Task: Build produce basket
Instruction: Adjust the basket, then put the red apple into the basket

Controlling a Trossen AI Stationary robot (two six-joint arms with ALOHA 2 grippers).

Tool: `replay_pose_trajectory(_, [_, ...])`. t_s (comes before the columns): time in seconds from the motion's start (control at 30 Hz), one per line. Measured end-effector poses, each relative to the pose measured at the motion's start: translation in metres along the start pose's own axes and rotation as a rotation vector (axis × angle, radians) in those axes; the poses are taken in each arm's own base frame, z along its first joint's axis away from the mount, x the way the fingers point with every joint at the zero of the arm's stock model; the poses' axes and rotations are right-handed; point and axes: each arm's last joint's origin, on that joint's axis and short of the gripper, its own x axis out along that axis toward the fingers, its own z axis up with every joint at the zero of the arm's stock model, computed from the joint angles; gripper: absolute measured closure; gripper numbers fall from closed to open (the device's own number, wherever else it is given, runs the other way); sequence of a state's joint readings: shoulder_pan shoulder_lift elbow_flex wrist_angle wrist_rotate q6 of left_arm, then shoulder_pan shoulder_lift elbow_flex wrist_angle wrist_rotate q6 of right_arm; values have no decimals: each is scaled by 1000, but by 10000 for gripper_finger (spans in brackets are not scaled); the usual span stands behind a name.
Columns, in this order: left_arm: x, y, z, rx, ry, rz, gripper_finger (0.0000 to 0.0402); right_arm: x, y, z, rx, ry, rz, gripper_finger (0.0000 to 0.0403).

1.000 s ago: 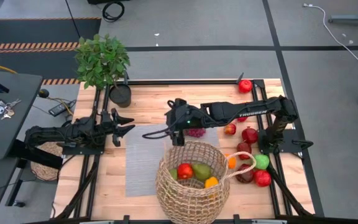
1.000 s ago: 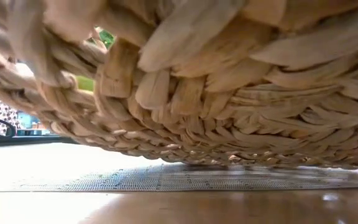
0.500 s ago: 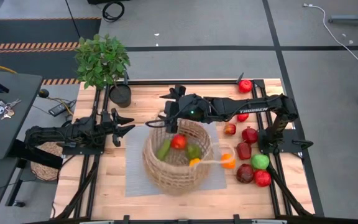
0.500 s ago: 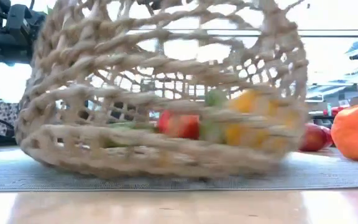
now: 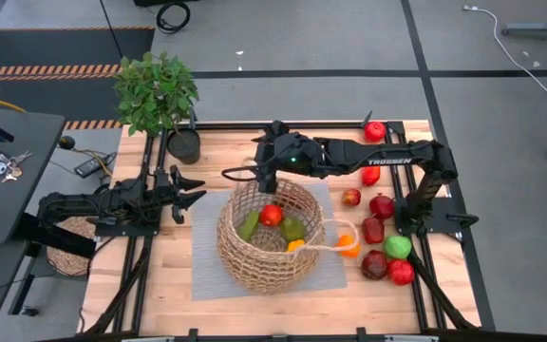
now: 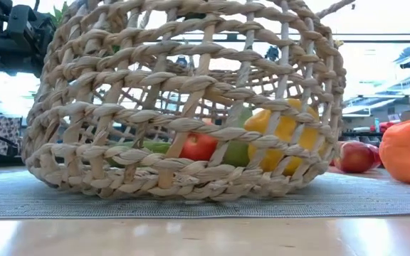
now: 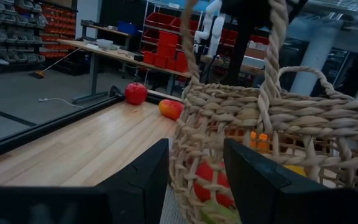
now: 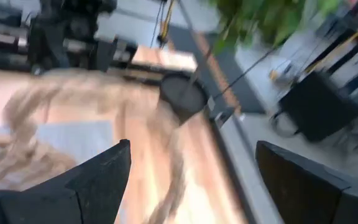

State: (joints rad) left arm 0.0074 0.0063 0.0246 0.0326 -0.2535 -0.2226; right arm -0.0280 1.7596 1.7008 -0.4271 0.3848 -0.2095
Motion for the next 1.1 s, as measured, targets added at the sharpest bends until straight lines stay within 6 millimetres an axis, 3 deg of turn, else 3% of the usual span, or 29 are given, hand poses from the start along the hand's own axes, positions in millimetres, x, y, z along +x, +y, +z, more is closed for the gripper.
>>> replay_pose_trajectory(0.23, [0,0,0,0,0,0,241,-2,-4,-24,48,225,82,38])
replay_pose_trajectory(0.67, [0,0,0,0,0,0,241,-71,-37,-54,137,574,-59,43])
replay_pose_trajectory(0.83, [0,0,0,0,0,0,241,-88,-40,-89,205,670,-49,45])
replay_pose_trajectory(1.1, [0,0,0,0,0,0,241,-102,-41,-164,456,805,-115,42])
